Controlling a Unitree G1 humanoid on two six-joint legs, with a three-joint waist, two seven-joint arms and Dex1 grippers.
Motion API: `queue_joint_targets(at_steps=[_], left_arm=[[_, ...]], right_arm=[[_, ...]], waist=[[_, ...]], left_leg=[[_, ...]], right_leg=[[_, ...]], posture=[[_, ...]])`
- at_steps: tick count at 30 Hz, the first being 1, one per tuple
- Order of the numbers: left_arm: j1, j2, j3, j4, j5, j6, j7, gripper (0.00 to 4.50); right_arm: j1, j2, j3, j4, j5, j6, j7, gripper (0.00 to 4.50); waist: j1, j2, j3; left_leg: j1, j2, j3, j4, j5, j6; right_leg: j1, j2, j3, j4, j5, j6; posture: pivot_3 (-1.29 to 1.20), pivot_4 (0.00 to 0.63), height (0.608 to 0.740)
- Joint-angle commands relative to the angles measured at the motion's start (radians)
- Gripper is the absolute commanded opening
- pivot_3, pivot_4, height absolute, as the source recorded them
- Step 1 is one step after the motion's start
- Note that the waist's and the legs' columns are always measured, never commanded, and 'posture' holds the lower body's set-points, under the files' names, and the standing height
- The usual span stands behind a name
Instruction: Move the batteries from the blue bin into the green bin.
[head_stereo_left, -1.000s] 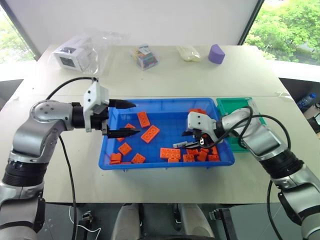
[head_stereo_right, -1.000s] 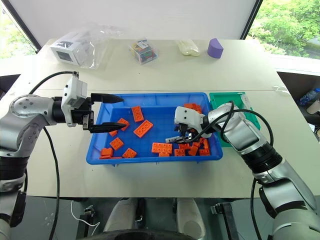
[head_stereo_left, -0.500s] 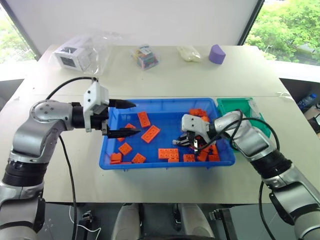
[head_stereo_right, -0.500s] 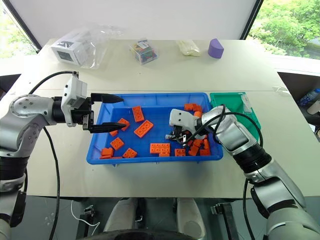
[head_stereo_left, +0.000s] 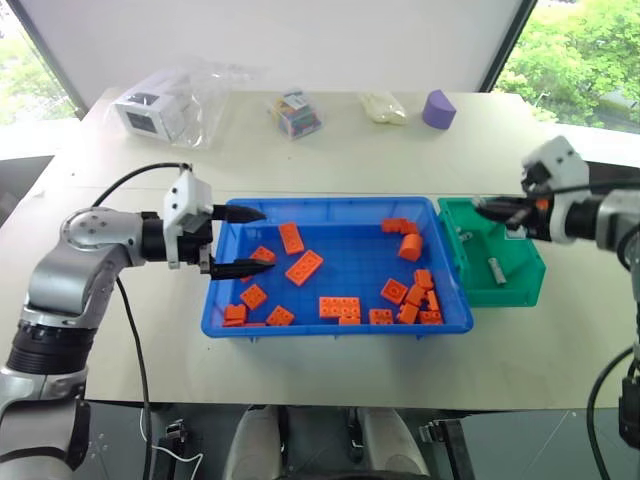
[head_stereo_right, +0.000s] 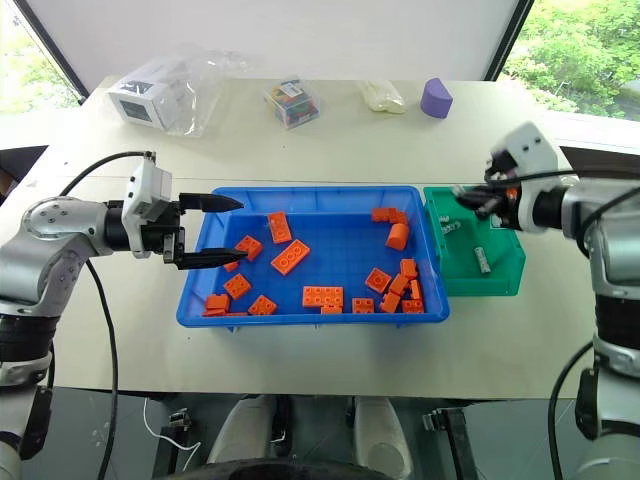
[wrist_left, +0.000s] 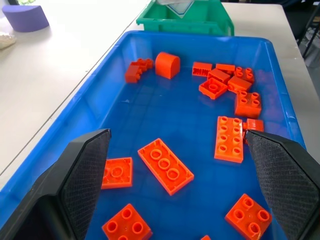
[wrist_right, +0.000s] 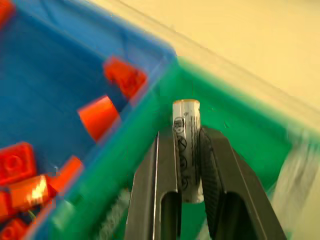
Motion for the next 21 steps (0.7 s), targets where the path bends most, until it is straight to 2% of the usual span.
queue_joint_targets(at_steps=[1,3,5,6,8,14,18,21], left_arm=[[-0.044,-0.007,0.004,0.017,0.006,-0.023,-0.01,4.5],[-0.054,-0.009,0.005,0.033,0.011,-0.028,-0.017,4.5],[-0.061,0.0,0.015,0.053,0.013,-0.029,-0.027,4.5],[-0.061,0.014,0.025,0.063,0.011,-0.021,-0.035,4.5],[-0.048,0.081,0.074,0.085,-0.012,0.011,-0.077,4.5],[0.005,0.285,0.206,0.217,-0.029,0.035,-0.187,4.5],[0.064,0.36,0.254,0.276,-0.007,-0.009,-0.217,4.5],[0.104,0.369,0.28,0.277,-0.006,-0.027,-0.215,4.5]], right_arm=[[0.017,0.022,-0.031,-0.076,0.026,-0.007,-0.058,1.48],[0.037,0.013,-0.011,-0.077,0.013,-0.051,-0.073,2.66],[0.054,-0.019,-0.013,-0.059,0.014,-0.113,-0.048,3.61],[0.075,-0.049,-0.033,-0.049,0.025,-0.173,-0.002,3.61],[0.149,-0.14,-0.132,-0.025,0.069,-0.353,0.184,3.61],[0.264,-0.339,-0.316,0.162,0.137,-0.582,0.504,3.61],[0.304,-0.386,-0.338,0.258,0.147,-0.647,0.594,3.61],[0.313,-0.374,-0.312,0.294,0.137,-0.693,0.598,3.61]], waist=[[-0.008,0.0,0.0],[-0.013,0.0,0.0],[-0.013,0.0,0.0],[-0.013,0.0,0.0],[-0.011,0.0,0.001],[-0.019,0.0,0.001],[-0.018,0.001,0.001],[-0.018,0.001,0.001]], left_leg=[[0.0,0.0,0.0,0.0,0.0,0.0],[0.0,0.0,0.0,0.0,0.0,0.0],[0.0,0.0,0.0,0.0,0.0,0.0],[0.0,0.0,0.0,0.0,0.0,0.0],[0.0,0.0,0.0,0.0,0.0,0.0],[0.001,0.0,0.001,-0.001,0.0,0.0],[0.003,0.001,0.001,-0.001,0.0,0.0],[0.003,0.001,0.002,-0.001,0.0,0.0]], right_leg=[[0.0,0.0,0.0,0.0,0.0,0.0],[0.0,0.0,0.0,0.0,0.001,0.002],[0.0,0.0,0.0,0.0,0.001,0.002],[0.0,0.0,0.0,0.0,0.001,0.002],[0.0,0.0,0.0,0.0,0.001,0.002],[0.0,0.0,0.0,-0.001,-0.001,0.002],[0.001,-0.001,0.0,0.0,-0.001,0.001],[0.001,-0.002,0.0,0.0,-0.001,0.0]], posture=[[0.0,0.15,0.734],[0.0,0.15,0.734],[0.0,0.15,0.734],[0.0,0.15,0.734],[0.0,0.15,0.734],[0.0,0.15,0.734],[0.0,0.15,0.734],[0.0,0.15,0.734]])
